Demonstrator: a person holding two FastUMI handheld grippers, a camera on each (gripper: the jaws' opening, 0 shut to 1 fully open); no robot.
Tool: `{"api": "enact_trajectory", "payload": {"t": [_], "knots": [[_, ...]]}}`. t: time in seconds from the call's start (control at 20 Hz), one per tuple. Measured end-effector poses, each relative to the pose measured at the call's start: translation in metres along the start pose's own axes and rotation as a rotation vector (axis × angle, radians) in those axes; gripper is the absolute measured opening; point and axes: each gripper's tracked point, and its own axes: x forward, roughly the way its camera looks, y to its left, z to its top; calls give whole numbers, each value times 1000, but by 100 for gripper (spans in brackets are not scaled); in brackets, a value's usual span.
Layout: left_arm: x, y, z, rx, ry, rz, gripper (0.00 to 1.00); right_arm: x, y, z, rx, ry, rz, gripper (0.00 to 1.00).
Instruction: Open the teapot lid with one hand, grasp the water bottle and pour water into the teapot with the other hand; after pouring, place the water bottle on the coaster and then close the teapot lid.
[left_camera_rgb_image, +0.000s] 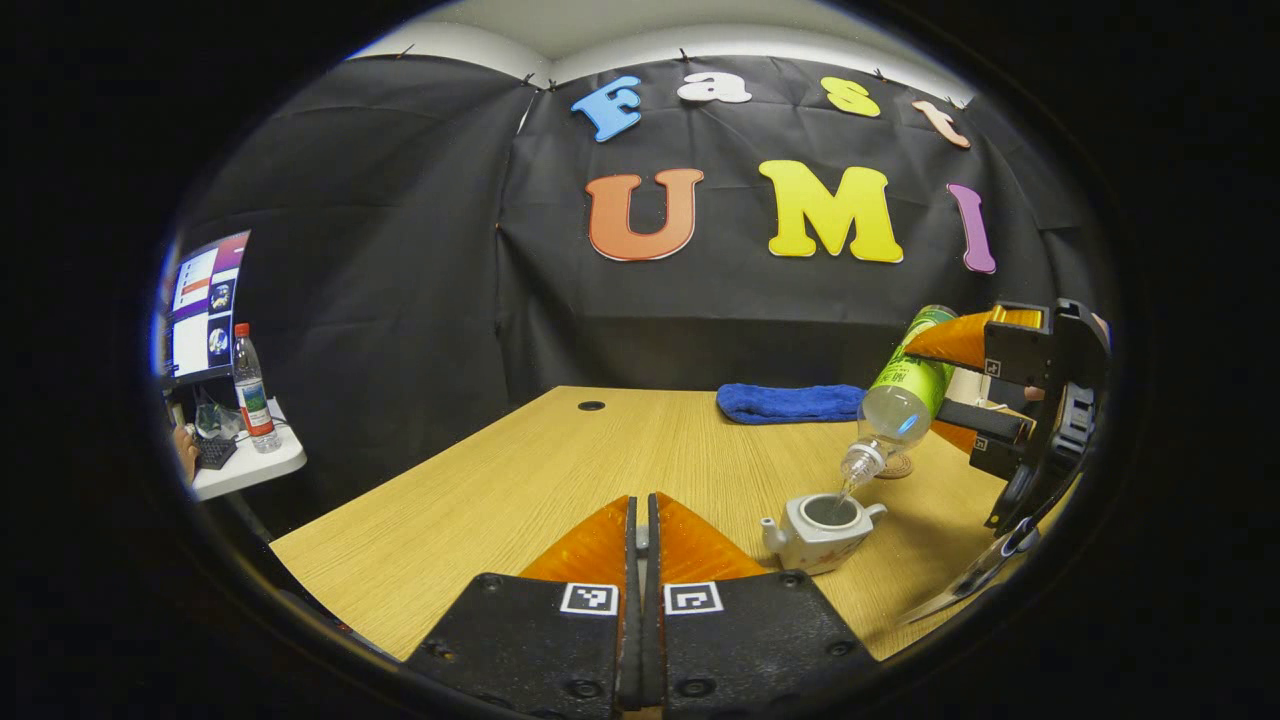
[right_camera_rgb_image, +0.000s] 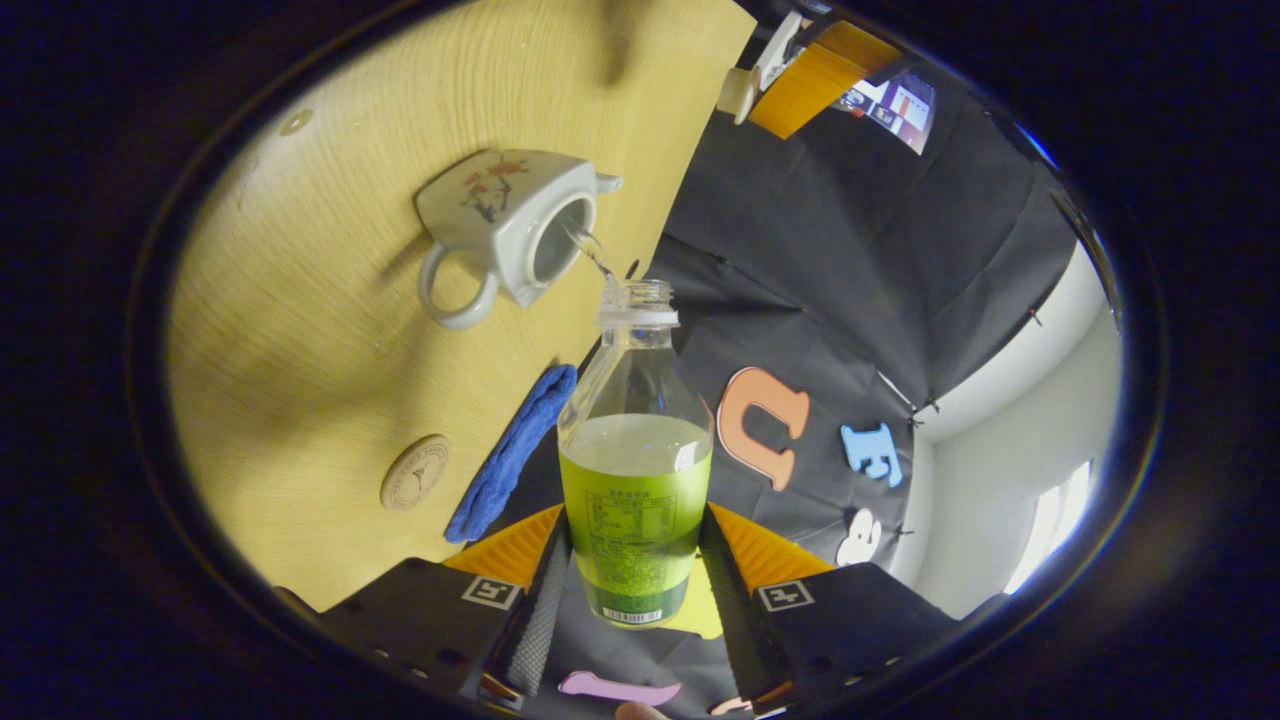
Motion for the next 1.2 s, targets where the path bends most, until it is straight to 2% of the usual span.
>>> {"api": "enact_trajectory", "payload": {"t": [0.45, 1.2], "knots": [[0, -2, 1, 2, -1, -3, 3, 2, -9, -1, -63, -6, -41, 70], [-2, -2, 4, 4, -8, -3, 3, -2, -13, 3, -51, -14, -47, 70]]}}
